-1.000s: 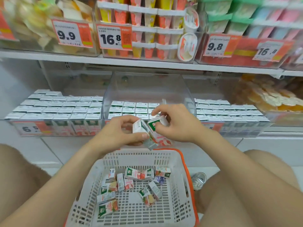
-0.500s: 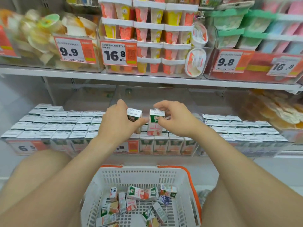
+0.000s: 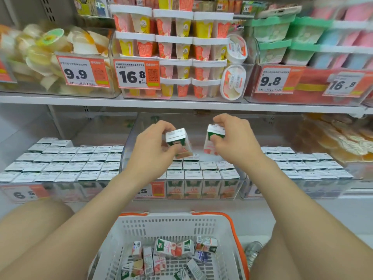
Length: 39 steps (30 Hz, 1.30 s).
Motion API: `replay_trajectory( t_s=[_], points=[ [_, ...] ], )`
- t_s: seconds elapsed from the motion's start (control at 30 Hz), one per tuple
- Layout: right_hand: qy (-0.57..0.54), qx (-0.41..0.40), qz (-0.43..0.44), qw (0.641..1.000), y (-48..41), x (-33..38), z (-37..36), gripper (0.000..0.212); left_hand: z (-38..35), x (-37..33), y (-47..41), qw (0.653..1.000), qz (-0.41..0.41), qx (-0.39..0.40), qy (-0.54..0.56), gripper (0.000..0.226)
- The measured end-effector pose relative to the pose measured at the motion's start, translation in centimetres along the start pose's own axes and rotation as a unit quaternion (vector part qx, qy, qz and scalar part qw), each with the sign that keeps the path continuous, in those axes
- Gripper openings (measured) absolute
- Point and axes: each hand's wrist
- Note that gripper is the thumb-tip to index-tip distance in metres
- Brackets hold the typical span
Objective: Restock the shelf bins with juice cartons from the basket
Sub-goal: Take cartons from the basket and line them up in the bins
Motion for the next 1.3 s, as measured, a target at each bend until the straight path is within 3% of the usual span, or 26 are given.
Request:
replay_trajectory(
  t_s=[0.2, 0.33, 0.43, 0.6, 0.7, 0.8, 0.9, 1.07, 1.2, 1.3],
  points=[
    [0.042, -0.081, -0.037, 0.995, 0.8, -2.2, 2.0, 0.045, -5.6, -3.2, -3.6, 0.997, -0.031, 0.054, 0.039, 0.021],
    [0.025, -0.080, -0.026, 0.996, 1.0, -2.8, 2.2, 0.043, -8.7, -2.5, -5.4, 0.976, -0.066, 0.174, -0.116, 0.040],
    [0.018, -0.058, -0.010, 0.998, 1.0, -2.9, 2.1, 0.043, -9.3, -1.5, -5.9, 0.948, -0.043, 0.235, -0.213, 0.039],
    [0.000, -0.030, 0.025, 0.999, 1.0, -2.3, 1.5, 0.044, -8.8, -1.2, -5.4, 0.929, 0.018, 0.305, -0.207, 0.040],
    [-0.039, -0.014, 0.044, 0.998, 1.3, -1.5, 1.2, 0.040, -7.3, -1.9, -4.8, 0.944, 0.015, 0.283, -0.170, 0.048],
    [-0.101, -0.008, 0.034, 0.994, 1.8, -0.2, 0.4, 0.035, -3.9, -2.9, -3.4, 0.974, 0.032, 0.219, 0.051, 0.046],
    [-0.195, -0.018, 0.035, 0.980, 2.5, 2.1, -0.6, 0.032, -0.2, -2.7, -1.8, 0.956, 0.028, 0.217, 0.196, 0.035],
    [-0.377, -0.009, 0.005, 0.926, 3.8, 7.0, -3.8, 0.031, 5.3, 0.7, 0.0, 0.957, 0.041, 0.187, 0.219, 0.030],
    [-0.371, 0.047, 0.043, 0.926, 4.4, 10.2, -5.7, 0.028, 9.1, 3.3, 1.4, 0.959, 0.032, 0.194, 0.204, 0.033],
    [-0.380, 0.050, 0.047, 0.923, 3.6, 12.8, -7.1, 0.030, 11.8, 6.0, 1.5, 0.976, 0.002, 0.185, 0.116, 0.031]
  ],
)
Point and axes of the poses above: each hand's wrist, its own y-axis away from the middle knuckle, its own z-axis out of the back of the hand, x = y × z, and after that the axes turned 4 degrees about x, right-handed
